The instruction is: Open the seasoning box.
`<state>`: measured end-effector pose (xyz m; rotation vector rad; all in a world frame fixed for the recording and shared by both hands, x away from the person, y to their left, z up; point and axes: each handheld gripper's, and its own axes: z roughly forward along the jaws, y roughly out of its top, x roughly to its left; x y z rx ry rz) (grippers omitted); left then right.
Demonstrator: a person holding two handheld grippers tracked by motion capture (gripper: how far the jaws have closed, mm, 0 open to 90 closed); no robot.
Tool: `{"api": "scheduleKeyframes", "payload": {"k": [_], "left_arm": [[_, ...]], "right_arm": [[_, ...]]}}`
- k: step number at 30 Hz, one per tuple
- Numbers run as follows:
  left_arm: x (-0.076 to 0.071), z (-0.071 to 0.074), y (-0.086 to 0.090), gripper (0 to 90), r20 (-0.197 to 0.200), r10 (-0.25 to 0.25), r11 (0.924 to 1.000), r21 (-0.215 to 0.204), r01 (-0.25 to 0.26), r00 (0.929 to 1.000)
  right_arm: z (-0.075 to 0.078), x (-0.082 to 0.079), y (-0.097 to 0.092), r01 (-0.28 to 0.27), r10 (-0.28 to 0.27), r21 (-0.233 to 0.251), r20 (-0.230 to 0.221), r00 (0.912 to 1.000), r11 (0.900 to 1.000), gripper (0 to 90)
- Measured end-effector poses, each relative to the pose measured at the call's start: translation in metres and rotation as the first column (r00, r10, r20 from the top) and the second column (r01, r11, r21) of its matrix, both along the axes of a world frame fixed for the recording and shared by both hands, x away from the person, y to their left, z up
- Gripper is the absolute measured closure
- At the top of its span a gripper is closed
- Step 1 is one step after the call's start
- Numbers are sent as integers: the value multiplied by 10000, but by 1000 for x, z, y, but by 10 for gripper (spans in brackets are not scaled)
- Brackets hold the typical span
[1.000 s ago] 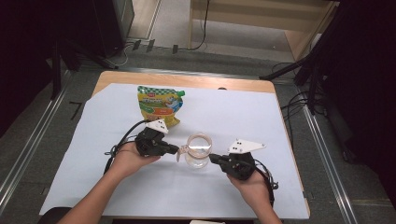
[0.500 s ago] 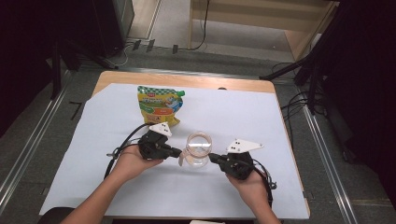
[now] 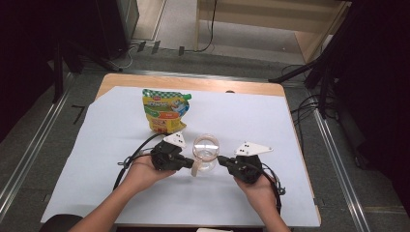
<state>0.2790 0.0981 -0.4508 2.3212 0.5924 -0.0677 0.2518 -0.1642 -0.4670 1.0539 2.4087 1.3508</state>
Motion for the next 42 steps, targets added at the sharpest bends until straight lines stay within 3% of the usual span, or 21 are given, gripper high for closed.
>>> {"api": "scheduleKeyframes", "payload": {"k": [7,9,10,19,23,27,32,35,40,42], "left_arm": [[-4,-2,-14,900,34,-214,9996,-187,215,9998],[-5,-4,-18,900,-9,-297,9991,-309,296,9996],[-6,-6,-22,900,-106,-361,9983,-468,356,9993],[-8,-8,-33,900,-163,-618,9961,-638,606,9980],[-3,-8,-27,882,-483,-748,9960,-534,722,9960],[-2,-3,-19,846,-425,-697,9972,-293,685,9967],[2,2,-3,821,-620,-681,9970,-414,656,9957],[4,5,3,792,-545,-562,9975,-466,537,9969],[11,8,17,703,-643,-9,9981,-622,-32,9979],[17,7,24,623,-711,289,9961,-807,-346,9970]], "right_arm": [[-2,7,-4,403,-402,-47,104,9991,9992,900],[-3,9,-5,591,-591,14,10,9983,9982,900],[-2,11,-6,815,-813,46,-333,9961,9967,900],[3,5,-12,833,-831,109,-190,9964,9965,900],[9,-5,-15,684,-680,140,-251,9974,9976,900],[12,-15,-15,510,-509,127,-114,9986,9986,900],[18,-28,-16,175,-175,47,-2,9998,9998,900],[20,-32,-15,77,-77,57,24,10000,10000,900],[19,-46,-9,-172,172,140,43,9998,9998,900],[18,-49,-1,-396,395,36,97,9992,9992,900]]}}
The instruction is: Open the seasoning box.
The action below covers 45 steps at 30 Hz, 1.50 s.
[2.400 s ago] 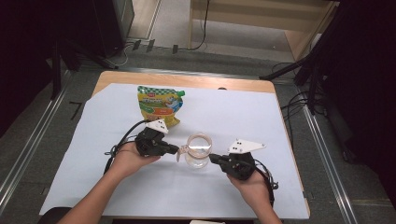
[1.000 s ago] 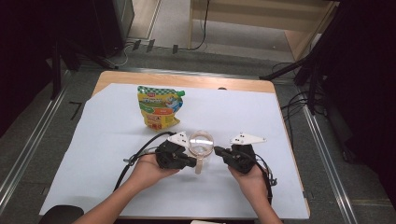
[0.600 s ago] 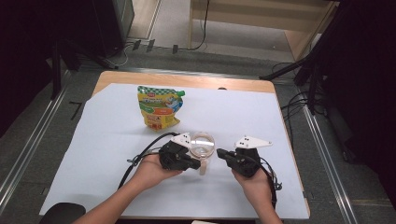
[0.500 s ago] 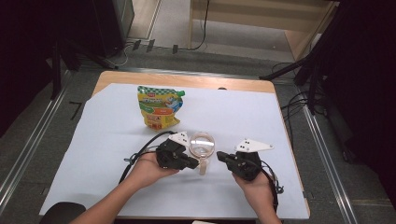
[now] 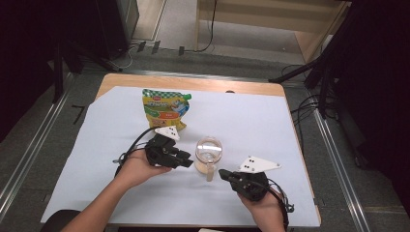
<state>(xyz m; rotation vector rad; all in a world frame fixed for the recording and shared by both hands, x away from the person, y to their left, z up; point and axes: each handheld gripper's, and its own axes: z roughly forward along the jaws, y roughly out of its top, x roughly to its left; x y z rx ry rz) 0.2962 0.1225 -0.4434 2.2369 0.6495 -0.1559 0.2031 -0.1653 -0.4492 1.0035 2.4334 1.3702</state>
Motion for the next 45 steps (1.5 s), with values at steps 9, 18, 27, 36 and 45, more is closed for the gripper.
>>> {"api": "scheduleKeyframes", "payload": {"k": [9,18,27,36,45], "left_arm": [[6,-4,9,444,556,297,9995,105,-304,9980],[6,-3,11,435,623,349,9994,31,-352,9974],[6,-4,11,433,612,348,9994,41,-351,9975],[6,-4,11,436,637,289,9994,147,-299,9976],[6,-4,11,438,640,272,9995,133,-281,9976]], "right_arm": [[-11,2,20,-549,543,-247,-230,9983,9982,900],[-20,6,36,-821,814,-330,-236,9964,9961,900],[-23,7,38,-786,774,-493,-260,9967,9957,900],[-23,12,24,-384,365,-410,-452,9983,9984,900],[-22,15,8,-17,-14,-515,-607,9982,9987,900]]}}
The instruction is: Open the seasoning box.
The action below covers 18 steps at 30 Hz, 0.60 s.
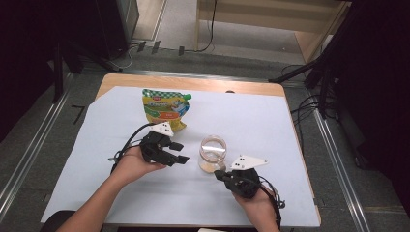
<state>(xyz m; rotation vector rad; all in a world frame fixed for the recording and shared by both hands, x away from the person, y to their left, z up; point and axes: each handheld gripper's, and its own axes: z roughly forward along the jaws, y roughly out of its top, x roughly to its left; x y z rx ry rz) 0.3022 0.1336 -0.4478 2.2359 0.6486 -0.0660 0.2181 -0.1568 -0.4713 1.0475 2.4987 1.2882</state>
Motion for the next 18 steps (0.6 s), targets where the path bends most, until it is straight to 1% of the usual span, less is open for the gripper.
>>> {"api": "scheduleKeyframes", "payload": {"k": [1,2,4,8,12,13,16,18], "left_arm": [[0,0,0,444,-10,-8,10000,8,8,10000],[-1,0,0,453,-55,-30,10000,14,30,10000],[-1,0,0,458,-14,-125,9999,72,125,9999],[-1,0,-1,459,14,-142,9999,84,142,9999],[-2,0,-1,465,63,-115,9999,52,114,9999],[-2,1,-1,468,69,-94,9999,55,94,9999],[-2,1,-1,469,88,-98,9999,41,98,9999],[-3,1,-2,469,112,-125,9999,23,124,9999]], "right_arm": [[0,0,-3,48,-48,29,-70,10000,10000,900],[0,1,-4,19,-19,29,-9,10000,10000,900],[0,2,-6,-2,2,31,-15,10000,10000,900],[0,3,-10,18,-18,-26,3,10000,10000,900],[1,5,-15,202,-202,-56,-84,9998,9998,900],[1,7,-20,297,-298,-42,-96,9995,9995,900],[1,10,-26,525,-523,51,-349,9980,9986,900],[2,11,-30,578,-577,29,-328,9978,9983,900]]}}
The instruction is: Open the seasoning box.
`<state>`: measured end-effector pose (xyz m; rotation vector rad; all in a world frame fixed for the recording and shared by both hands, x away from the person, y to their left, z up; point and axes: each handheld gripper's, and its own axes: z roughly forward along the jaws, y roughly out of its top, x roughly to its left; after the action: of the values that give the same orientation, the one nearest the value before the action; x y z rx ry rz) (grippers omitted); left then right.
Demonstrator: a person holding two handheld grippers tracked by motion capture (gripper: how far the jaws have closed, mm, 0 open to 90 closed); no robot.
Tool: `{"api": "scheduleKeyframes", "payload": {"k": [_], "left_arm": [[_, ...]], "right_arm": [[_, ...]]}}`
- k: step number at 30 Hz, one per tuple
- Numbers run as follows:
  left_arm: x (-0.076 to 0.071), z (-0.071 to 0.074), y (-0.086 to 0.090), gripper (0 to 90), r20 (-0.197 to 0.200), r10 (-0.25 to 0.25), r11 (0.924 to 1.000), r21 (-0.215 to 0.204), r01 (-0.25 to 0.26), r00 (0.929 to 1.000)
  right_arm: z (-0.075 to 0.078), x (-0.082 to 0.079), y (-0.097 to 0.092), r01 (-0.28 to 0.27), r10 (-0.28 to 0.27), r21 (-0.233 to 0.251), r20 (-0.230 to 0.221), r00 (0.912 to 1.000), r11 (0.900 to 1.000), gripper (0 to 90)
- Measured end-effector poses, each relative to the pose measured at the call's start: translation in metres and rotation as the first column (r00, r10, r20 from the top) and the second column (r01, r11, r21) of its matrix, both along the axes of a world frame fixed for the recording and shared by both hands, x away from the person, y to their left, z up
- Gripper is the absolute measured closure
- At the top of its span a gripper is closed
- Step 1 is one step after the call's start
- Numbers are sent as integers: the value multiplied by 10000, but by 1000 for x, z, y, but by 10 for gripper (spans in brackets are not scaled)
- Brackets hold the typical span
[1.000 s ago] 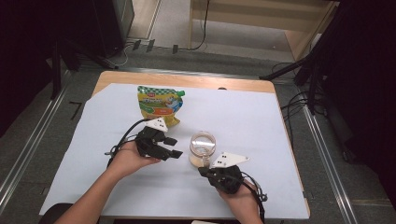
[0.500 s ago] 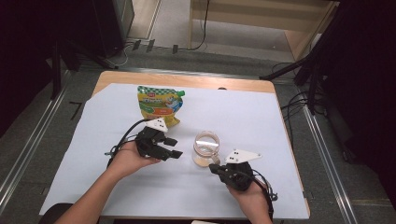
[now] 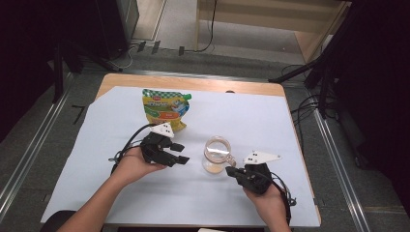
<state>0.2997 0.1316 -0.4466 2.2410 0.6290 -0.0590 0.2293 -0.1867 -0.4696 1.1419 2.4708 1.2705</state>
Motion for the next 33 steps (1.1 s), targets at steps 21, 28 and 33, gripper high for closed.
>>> {"api": "scheduleKeyframes", "payload": {"k": [21,28,33], "left_arm": [[0,6,-34,404,383,-1048,9941,-230,1058,9938],[12,13,-42,329,227,-1181,9905,-684,1194,9927],[20,14,-50,315,11,-1542,9855,-716,1538,9880]], "right_arm": [[-4,35,-26,947,-944,-112,198,9953,9954,900],[7,30,-32,770,-771,38,151,9969,9970,900],[17,23,-46,1116,-1117,59,521,9924,9937,900]]}}
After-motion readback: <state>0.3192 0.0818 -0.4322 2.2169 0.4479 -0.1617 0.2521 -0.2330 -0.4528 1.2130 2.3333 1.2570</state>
